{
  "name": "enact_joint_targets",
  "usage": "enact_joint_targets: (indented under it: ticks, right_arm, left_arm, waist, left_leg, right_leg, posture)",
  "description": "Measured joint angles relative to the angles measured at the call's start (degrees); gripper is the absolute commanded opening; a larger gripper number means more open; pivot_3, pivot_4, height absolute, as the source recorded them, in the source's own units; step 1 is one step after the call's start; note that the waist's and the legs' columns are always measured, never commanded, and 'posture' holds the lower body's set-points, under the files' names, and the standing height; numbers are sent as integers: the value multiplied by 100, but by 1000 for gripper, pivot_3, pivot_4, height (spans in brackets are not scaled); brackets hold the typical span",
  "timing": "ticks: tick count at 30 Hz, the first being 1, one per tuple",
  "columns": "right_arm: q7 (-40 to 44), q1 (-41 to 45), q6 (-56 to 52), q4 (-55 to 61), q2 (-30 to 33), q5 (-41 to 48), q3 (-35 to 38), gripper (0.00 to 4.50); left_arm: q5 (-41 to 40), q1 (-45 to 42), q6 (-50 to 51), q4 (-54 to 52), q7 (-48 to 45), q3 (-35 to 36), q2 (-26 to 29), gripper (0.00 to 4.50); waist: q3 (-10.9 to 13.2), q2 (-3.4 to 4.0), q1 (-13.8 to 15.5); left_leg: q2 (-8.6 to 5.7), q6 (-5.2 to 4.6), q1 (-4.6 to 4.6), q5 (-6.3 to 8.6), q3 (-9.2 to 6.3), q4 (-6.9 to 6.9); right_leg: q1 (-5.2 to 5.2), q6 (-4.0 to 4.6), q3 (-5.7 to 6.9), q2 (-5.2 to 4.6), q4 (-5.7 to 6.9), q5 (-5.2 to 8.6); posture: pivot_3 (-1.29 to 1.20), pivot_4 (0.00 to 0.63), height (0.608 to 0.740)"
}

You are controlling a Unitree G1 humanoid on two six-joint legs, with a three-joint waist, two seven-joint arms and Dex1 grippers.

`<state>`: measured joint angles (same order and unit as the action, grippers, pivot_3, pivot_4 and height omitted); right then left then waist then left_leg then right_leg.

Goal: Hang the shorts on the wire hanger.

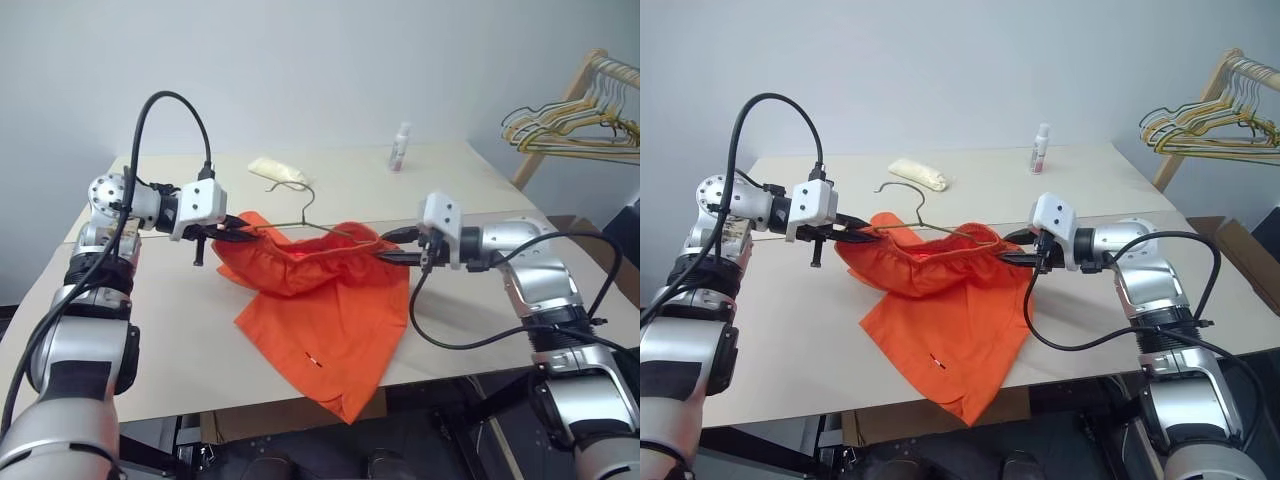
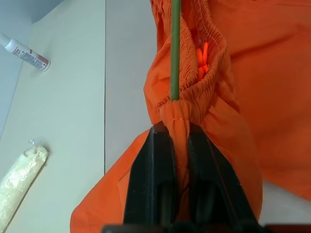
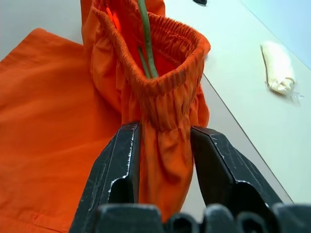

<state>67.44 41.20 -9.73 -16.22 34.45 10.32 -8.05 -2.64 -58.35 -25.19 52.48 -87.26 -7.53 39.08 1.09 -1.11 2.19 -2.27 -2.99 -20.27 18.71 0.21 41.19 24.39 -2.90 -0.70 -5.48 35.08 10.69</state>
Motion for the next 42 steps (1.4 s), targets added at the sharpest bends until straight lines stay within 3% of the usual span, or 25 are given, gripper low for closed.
enact_joint_targets:
  ticks: [18, 21, 25, 31, 42]
  right_arm:
    - [517, 353, 75, -301, -271, -3, -93, 1947]
    - [603, 358, 86, -320, -271, -15, -185, 1402]
    - [625, 362, 85, -365, -271, -46, -250, 111]
    - [628, 461, 71, -461, -270, -59, -255, 56]
    - [403, 293, -243, -239, -145, -27, -185, 56]
  left_arm:
    - [-158, 62, 12, -154, -131, 23, -128, 0]
    - [-158, 62, -25, -154, -132, 22, -164, 0]
    - [-158, 62, -58, -153, -165, 24, -186, 0]
    - [-148, 62, -83, -137, -53, 24, -191, 0]
    - [-255, 29, -99, 219, 104, 234, -278, 3674]
  waist:
    - [0, 0, -3]
    - [0, 0, -2]
    - [0, 0, -3]
    - [0, 0, -3]
    - [0, 0, -5]
  left_leg:
    - [0, 5, 0, -3, -1, -1]
    - [-1, 10, 0, -6, -1, -1]
    - [0, 12, 0, -7, -1, -1]
    - [0, 12, 0, -7, -1, -1]
    - [-1, 13, -2, -7, -1, -2]
  right_leg:
    - [1, 0, 1, 0, 1, 0]
    - [1, 0, 0, 0, 0, 0]
    - [1, 0, 0, 0, 1, 0]
    - [2, 0, 0, 0, 1, 0]
    - [4, 0, 1, -2, 0, 0]
  posture:
    - [107, 0, 740]
    - [107, 0, 740]
    - [107, 0, 740]
    - [104, 0, 740]
    - [76, 0, 740]
